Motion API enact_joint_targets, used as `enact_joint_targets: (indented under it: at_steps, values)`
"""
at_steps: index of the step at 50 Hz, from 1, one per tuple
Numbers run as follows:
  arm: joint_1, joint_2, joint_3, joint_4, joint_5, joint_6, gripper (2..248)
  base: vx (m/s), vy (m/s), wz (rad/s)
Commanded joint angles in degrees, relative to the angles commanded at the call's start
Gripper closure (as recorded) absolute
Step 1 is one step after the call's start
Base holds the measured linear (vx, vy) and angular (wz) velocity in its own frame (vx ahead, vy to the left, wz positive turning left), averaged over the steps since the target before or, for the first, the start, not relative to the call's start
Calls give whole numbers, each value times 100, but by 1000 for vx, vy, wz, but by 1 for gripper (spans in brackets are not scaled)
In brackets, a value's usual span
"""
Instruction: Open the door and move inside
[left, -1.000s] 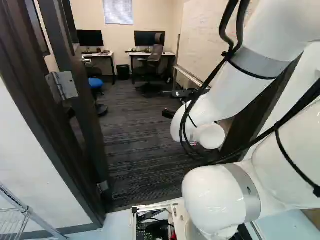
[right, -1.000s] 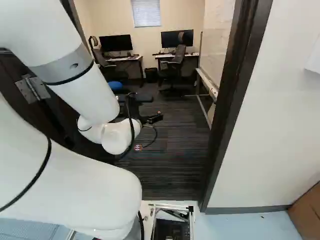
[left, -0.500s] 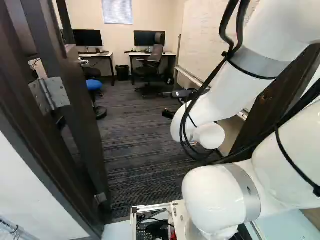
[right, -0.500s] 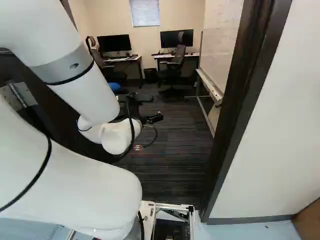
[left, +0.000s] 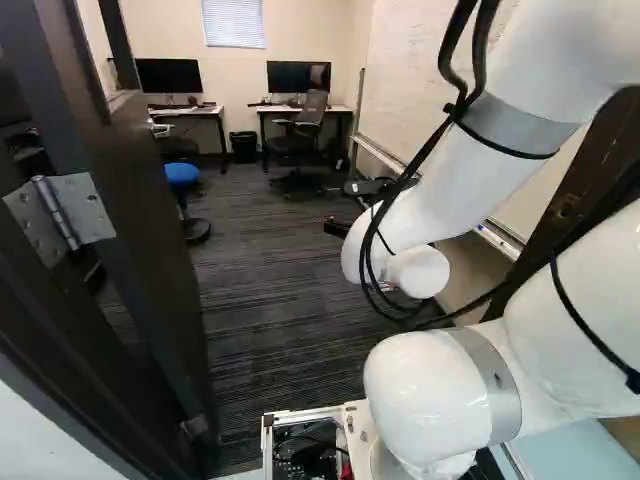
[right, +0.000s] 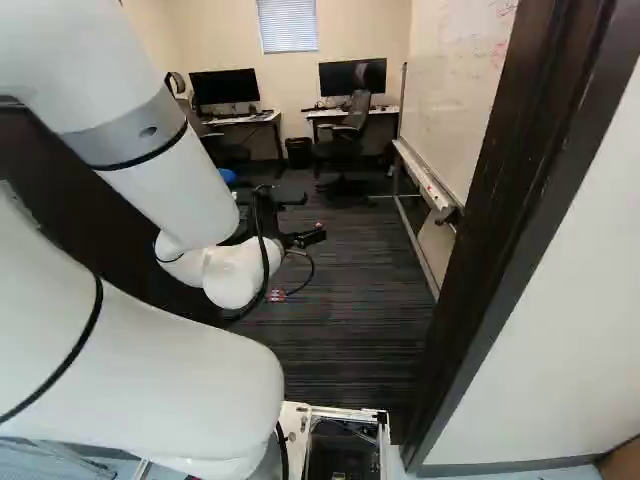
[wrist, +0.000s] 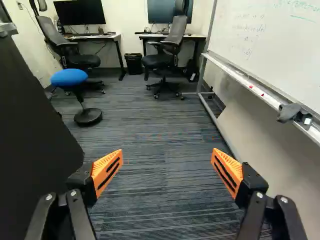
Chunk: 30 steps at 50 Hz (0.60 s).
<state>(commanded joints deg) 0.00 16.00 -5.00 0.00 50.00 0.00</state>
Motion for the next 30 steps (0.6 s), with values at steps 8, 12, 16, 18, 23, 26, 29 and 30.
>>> enact_joint_targets:
  at_steps: [8,12,16,18,23,26,29,30]
  values:
    - [0,0,0,0,0,0,3,161,3,-8]
    - [0,0,0,0,0,0,3,161,4,-11]
    - [0,0,0,0,0,0,3,170,5,-13]
    - [0,0,0,0,0,0,3,157,4,-4]
    - [0,0,0,0,0,0,3,156,-1,-10]
    - [0,0,0,0,0,0,3,156,3,-12]
    - [0,0,0,0,0,0,3,165,10,-8]
    - [0,0,0,0,0,0,3,150,11,3]
